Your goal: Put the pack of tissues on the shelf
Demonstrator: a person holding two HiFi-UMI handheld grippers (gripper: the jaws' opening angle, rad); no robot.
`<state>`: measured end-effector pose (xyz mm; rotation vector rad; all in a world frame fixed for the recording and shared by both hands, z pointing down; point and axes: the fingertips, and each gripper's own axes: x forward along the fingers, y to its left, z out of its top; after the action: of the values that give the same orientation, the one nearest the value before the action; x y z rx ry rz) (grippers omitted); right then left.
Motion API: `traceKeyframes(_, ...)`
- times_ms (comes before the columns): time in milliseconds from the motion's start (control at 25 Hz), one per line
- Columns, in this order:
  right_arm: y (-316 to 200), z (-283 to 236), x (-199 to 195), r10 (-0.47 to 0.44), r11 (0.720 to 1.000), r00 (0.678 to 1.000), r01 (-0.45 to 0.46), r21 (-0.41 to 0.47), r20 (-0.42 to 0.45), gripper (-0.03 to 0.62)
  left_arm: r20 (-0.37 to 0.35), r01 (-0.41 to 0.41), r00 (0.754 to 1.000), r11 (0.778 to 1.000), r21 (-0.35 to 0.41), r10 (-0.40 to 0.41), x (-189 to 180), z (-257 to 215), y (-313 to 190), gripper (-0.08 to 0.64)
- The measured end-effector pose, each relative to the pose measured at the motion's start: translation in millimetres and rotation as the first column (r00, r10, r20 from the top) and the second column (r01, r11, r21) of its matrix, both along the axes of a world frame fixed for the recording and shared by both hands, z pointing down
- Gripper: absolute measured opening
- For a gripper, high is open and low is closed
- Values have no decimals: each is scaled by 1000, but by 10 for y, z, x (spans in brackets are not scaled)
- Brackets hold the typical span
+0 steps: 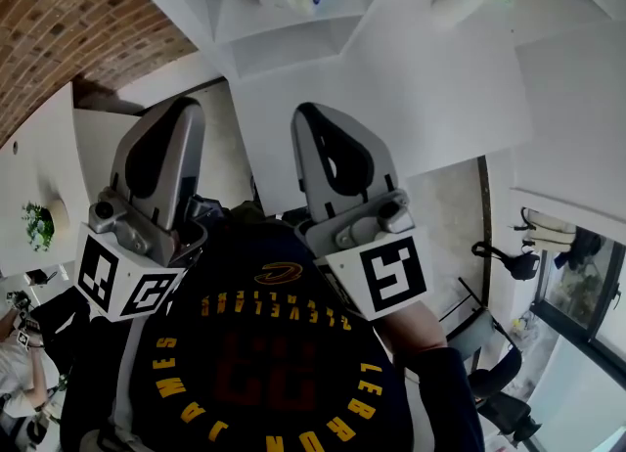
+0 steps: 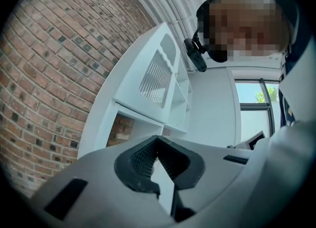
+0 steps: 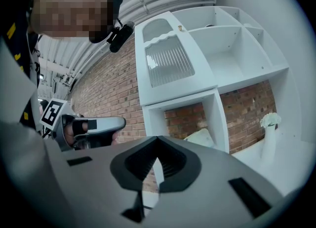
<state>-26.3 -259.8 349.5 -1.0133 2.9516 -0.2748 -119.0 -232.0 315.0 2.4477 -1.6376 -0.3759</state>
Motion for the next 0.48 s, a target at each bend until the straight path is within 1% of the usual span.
traceKeyframes(200, 2, 10, -16, -11, 1000, 1000, 11, -1, -1, 5, 6, 7, 1000, 1000, 0, -7, -15, -9, -29, 3)
traceKeyframes(480, -13, 17, -40, -2, 1000, 1000, 2, 0, -4, 5, 8, 3, 1000, 1000, -9, -3, -43, 38, -33, 3)
